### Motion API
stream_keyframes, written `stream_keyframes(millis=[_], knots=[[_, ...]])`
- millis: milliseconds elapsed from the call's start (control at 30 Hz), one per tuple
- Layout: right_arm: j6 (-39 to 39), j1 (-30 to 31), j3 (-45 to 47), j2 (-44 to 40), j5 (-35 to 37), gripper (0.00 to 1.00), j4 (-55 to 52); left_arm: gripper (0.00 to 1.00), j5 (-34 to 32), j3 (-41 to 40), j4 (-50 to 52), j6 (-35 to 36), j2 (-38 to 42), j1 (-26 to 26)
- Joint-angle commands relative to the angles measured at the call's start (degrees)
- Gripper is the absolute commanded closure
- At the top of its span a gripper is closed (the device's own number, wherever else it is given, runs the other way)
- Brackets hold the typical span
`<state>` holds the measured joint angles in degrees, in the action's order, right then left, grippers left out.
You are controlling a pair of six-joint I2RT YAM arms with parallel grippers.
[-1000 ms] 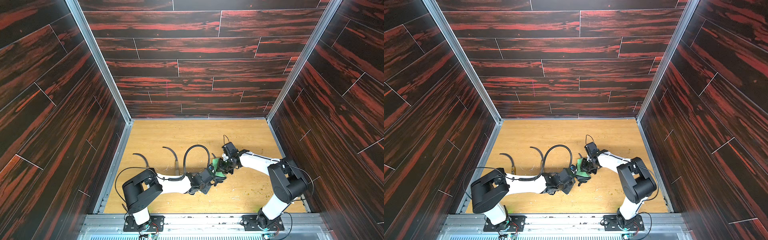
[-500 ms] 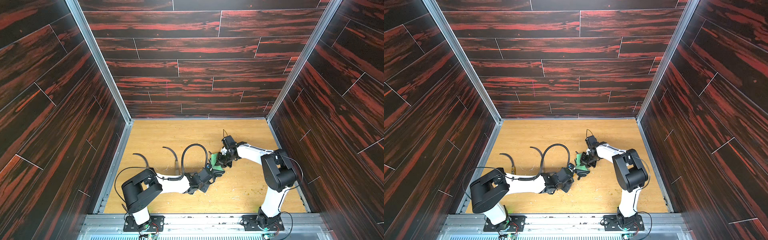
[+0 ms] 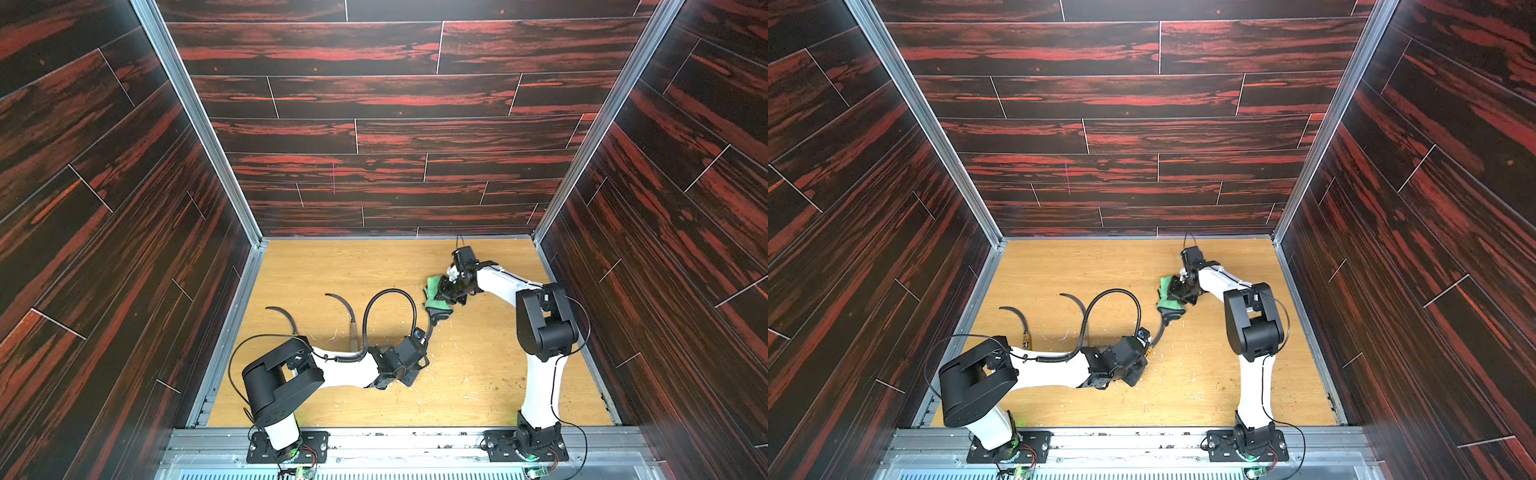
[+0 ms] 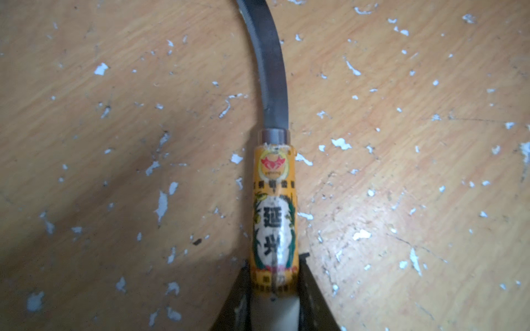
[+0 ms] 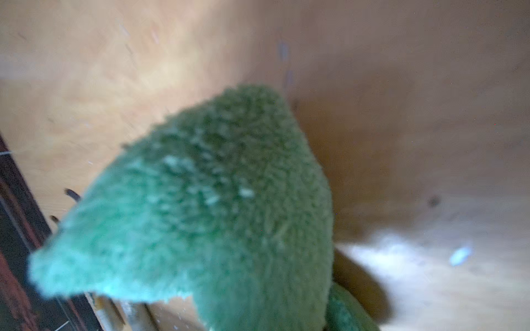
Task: Wipe small sickles with rags
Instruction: Wipe the small sickle.
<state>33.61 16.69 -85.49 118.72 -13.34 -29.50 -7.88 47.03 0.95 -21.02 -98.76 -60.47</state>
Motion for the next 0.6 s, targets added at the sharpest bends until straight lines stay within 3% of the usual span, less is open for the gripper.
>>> stream_keyframes(millis=[0, 267, 367, 567], knots=[[-2.05, -1.79, -2.69, 0.22, -1.83, 1.0, 0.28, 1.0, 5.56, -2.39, 8.74, 0.89, -1.96, -1.41], [-5.14, -3.89, 3.02, -12.01, 0.51, 1.0, -2.05, 1.0, 2.52, 1.27, 12.85, 0.36, -1.96, -1.4], [-5.95, -3.94, 7.93, -18.03, 2.45, 1.0, -2.36, 0.83, 3.02, 3.53, 14.25, 0.19, -2.39, -1.41], [-6.83, -4.01, 15.57, -28.03, 4.45, 1.0, -3.31, 0.69, 4.21, 7.45, 16.5, 0.14, -5.96, -1.35]])
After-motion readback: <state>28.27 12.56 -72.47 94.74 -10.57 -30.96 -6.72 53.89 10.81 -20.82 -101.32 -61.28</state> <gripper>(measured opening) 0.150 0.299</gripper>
